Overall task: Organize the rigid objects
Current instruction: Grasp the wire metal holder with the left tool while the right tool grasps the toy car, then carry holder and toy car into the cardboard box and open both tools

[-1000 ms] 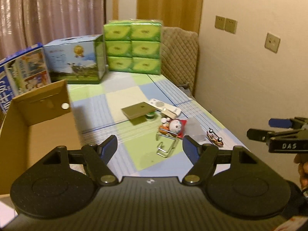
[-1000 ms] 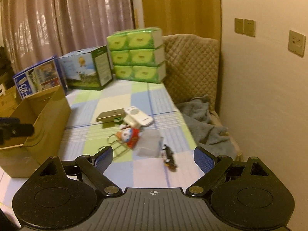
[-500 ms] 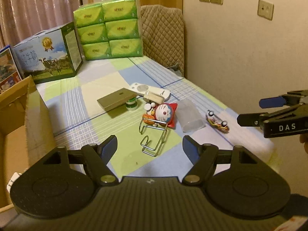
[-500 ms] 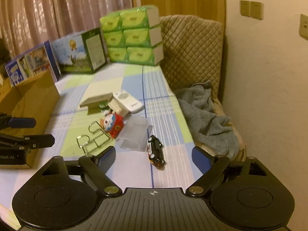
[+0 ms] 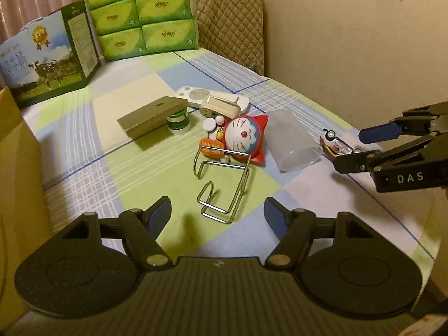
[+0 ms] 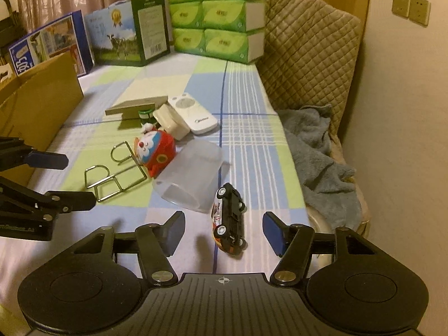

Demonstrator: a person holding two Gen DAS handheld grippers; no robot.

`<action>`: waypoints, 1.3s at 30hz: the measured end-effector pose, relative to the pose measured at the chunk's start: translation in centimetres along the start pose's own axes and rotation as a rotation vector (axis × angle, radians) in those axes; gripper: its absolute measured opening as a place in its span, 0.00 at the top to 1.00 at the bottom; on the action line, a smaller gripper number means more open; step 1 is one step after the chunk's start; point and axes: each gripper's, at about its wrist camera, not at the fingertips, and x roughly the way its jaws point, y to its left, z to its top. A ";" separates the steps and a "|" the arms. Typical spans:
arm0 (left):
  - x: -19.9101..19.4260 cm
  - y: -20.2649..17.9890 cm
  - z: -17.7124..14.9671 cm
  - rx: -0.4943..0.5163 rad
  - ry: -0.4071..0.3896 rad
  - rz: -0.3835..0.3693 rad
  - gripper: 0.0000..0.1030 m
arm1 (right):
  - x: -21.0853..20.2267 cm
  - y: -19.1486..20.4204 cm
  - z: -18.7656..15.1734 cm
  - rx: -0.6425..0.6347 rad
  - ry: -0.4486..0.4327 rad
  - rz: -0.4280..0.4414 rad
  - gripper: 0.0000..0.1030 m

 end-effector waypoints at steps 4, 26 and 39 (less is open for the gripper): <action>1.2 -0.2 0.1 0.025 -0.004 -0.014 0.44 | 0.9 0.0 -0.2 -0.007 0.008 0.000 0.46; 0.9 0.0 -1.5 -0.019 -0.008 -0.014 0.73 | 2.0 0.1 -0.4 -0.021 0.019 -0.021 0.79; 1.3 -0.3 -1.2 -0.029 -0.018 -0.009 0.72 | 2.8 1.1 0.1 -0.095 0.006 -0.062 0.78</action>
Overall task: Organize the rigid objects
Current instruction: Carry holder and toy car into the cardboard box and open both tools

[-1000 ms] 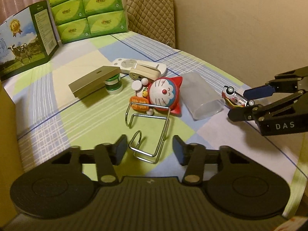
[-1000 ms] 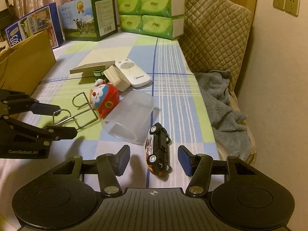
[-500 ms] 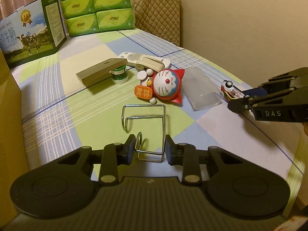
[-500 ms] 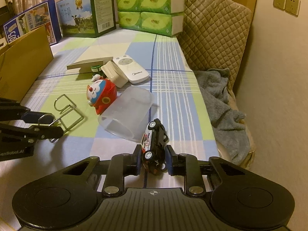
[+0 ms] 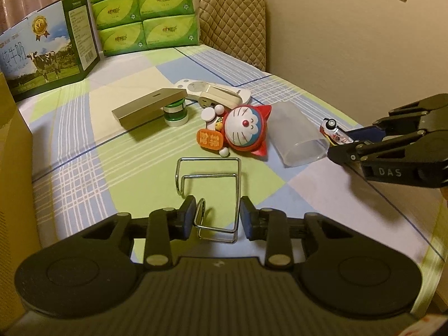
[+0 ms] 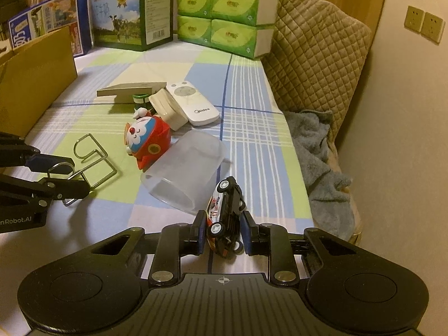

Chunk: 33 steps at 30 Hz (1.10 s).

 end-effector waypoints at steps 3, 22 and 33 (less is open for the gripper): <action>0.1 -0.1 0.1 0.003 0.001 -0.002 0.72 | 0.2 0.1 0.1 -0.002 -0.003 -0.002 0.78; -2.9 0.2 -0.5 -0.013 0.012 0.000 0.74 | -2.5 -0.3 0.6 0.115 -0.026 0.037 0.82; -8.5 0.7 1.8 -0.034 -0.059 0.017 0.74 | -6.7 0.9 2.5 0.120 -0.086 0.082 0.82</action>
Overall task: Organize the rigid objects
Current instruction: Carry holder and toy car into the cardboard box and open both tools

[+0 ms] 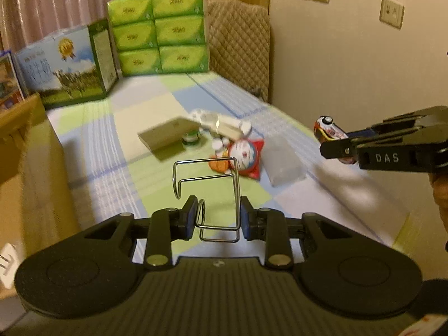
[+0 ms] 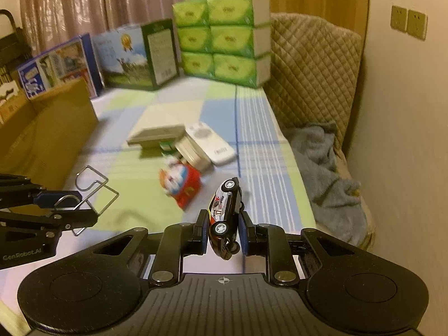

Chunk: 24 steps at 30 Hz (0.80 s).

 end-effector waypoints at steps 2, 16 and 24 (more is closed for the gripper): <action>-1.2 0.5 0.8 -0.004 -0.014 0.008 0.74 | -1.0 0.7 0.8 -0.004 -0.020 0.017 0.82; -11.2 8.9 1.6 -0.057 -0.073 0.180 0.74 | -4.6 12.2 5.7 -0.111 -0.112 0.243 0.82; -14.9 15.7 -0.9 -0.078 -0.027 0.299 0.74 | -3.4 20.7 7.2 -0.177 -0.108 0.379 0.82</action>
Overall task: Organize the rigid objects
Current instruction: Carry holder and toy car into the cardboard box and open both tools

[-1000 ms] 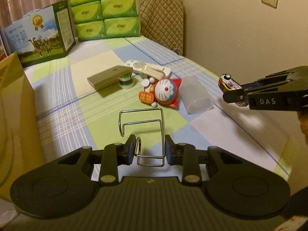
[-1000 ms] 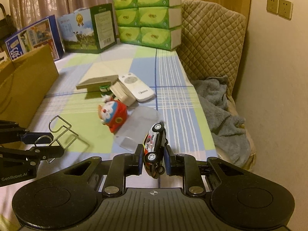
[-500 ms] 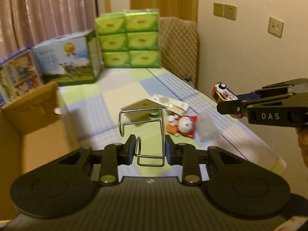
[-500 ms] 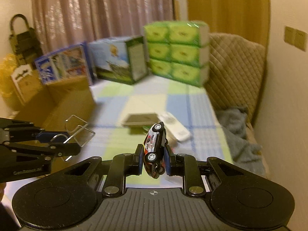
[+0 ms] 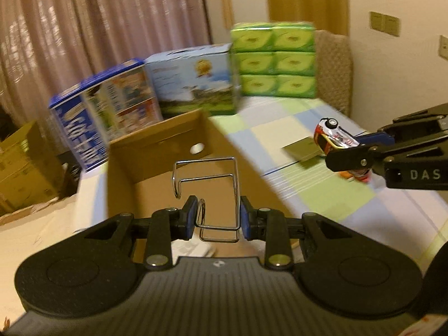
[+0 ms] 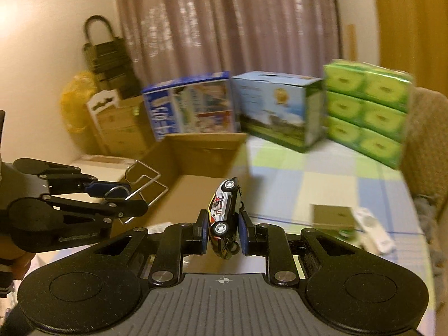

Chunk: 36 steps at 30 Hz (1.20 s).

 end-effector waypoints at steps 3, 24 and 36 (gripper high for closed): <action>0.2 2.2 -1.1 -0.028 0.020 0.024 0.74 | 1.9 2.0 0.3 -0.016 0.023 0.035 0.82; 2.8 5.0 -3.7 -0.092 0.056 0.045 0.64 | 8.9 4.5 -0.5 -0.019 0.133 0.080 0.82; 1.2 5.2 -4.0 -0.108 0.048 0.052 0.64 | 8.5 4.2 -0.8 0.000 0.136 0.078 0.82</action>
